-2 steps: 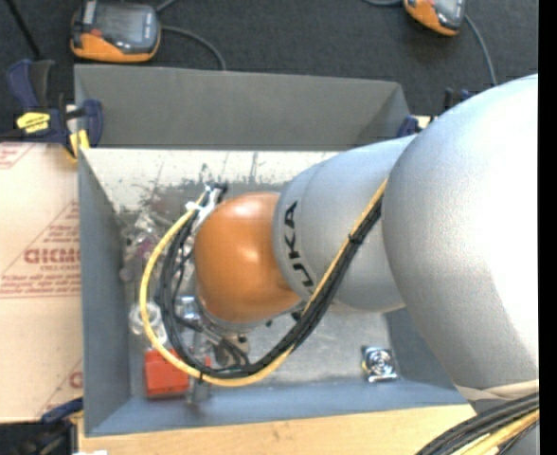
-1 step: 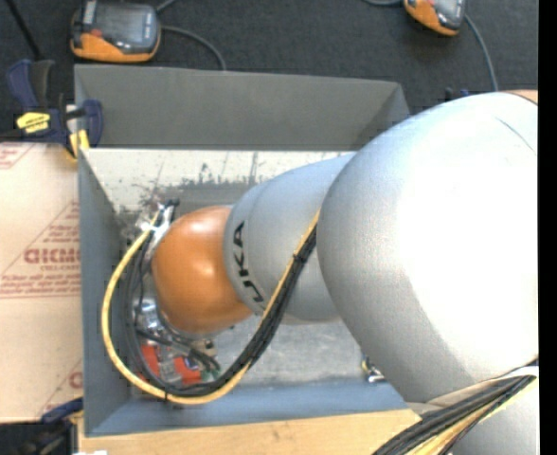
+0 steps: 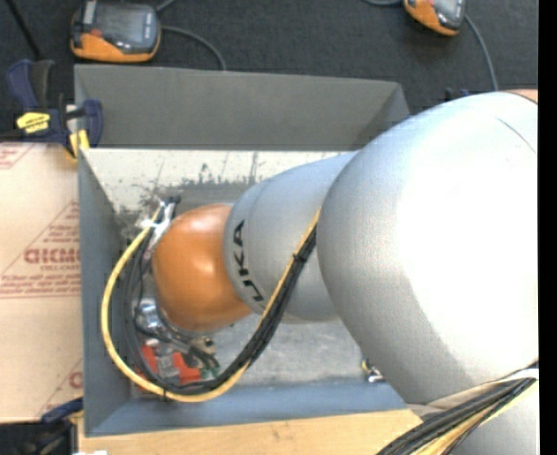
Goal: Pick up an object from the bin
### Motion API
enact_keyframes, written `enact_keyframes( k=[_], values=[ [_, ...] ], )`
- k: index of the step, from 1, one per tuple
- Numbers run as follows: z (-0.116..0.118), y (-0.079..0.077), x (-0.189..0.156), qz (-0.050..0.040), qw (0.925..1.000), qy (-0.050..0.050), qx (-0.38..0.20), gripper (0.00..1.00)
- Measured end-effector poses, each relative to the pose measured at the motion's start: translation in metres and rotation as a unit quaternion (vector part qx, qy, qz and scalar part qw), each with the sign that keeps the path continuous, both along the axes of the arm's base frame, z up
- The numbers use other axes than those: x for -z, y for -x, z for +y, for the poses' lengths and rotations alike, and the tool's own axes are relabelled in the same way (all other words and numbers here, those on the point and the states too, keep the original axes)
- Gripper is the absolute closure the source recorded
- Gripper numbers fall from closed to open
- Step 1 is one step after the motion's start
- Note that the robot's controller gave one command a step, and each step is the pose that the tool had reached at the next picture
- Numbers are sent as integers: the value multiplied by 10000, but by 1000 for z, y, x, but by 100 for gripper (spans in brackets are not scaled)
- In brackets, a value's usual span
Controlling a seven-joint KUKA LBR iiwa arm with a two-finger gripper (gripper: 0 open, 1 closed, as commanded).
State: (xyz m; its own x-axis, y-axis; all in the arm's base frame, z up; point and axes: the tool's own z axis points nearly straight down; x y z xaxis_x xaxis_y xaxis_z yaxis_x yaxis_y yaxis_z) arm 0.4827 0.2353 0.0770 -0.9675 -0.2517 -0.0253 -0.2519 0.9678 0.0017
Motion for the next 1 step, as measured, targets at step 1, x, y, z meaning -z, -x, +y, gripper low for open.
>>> enact_keyframes(
  k=[1],
  values=[
    [-49,-7,-196,61,10000,27,11,100]
  ],
)
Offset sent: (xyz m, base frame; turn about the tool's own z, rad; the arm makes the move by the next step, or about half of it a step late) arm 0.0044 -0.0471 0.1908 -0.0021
